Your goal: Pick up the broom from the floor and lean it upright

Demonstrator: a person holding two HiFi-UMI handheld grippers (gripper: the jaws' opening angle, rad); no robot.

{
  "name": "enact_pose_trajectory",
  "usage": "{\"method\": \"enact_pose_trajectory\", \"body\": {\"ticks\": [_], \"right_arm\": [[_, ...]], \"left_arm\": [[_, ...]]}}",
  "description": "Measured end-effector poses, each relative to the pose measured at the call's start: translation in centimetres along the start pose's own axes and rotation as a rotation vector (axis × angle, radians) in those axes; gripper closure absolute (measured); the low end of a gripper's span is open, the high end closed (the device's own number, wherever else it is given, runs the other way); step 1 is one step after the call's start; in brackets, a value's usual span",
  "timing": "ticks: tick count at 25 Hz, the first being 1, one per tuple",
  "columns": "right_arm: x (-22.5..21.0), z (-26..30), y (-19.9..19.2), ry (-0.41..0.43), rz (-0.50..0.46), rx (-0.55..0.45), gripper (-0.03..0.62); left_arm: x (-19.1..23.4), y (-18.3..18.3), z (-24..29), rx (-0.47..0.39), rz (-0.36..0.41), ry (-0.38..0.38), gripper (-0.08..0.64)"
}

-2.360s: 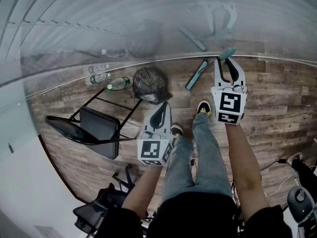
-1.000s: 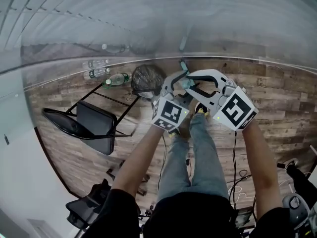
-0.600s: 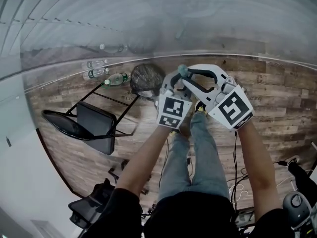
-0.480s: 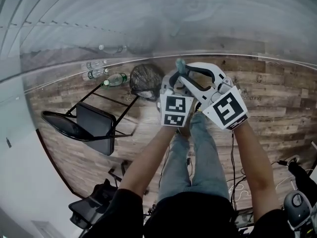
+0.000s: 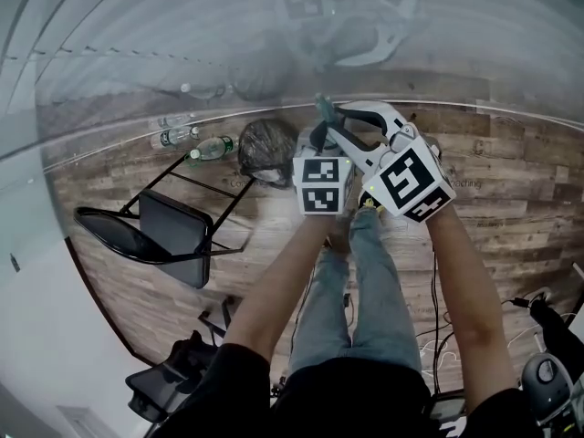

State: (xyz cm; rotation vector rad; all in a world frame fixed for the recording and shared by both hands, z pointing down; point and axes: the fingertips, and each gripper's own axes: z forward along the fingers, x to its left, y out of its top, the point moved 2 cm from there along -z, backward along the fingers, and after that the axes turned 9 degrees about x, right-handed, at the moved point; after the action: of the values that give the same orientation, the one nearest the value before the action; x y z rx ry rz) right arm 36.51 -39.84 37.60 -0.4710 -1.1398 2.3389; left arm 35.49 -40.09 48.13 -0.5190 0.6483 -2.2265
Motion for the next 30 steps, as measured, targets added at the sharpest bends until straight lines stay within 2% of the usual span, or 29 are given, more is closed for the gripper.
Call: {"method": "enact_pose_trajectory", "body": {"ticks": [2, 7, 12, 14, 19, 30], "right_arm": [[-0.1, 0.5, -0.5, 0.009, 0.001, 0.008, 0.492], [-1.4, 0.8, -1.4, 0.030, 0.096, -0.001, 0.492], [-2.8, 0.8, -1.7, 0.002, 0.114, 0.024, 0.492], [-3.1, 0.7, -2.0, -0.007, 0.109, 0.030, 0.492], [-3.5, 0.3, -2.5, -0.025, 0.116, 0.031, 0.488], [-3.6, -0.5, -3.4, -0.046, 0.136, 0.028, 0.462]], "left_arm": [[0.2, -0.2, 0.6, 0.005, 0.019, -0.017, 0.463], [0.0, 0.3, 2.1, 0.021, 0.043, -0.053, 0.463], [-0.8, 1.2, 3.1, 0.018, 0.153, -0.053, 0.463], [-1.2, 1.2, 3.2, 0.012, 0.174, -0.070, 0.463], [-1.7, 1.0, 3.1, 0.012, 0.202, -0.084, 0.439], [-1.8, 1.0, 2.6, -0.002, 0.202, -0.102, 0.402]]}}
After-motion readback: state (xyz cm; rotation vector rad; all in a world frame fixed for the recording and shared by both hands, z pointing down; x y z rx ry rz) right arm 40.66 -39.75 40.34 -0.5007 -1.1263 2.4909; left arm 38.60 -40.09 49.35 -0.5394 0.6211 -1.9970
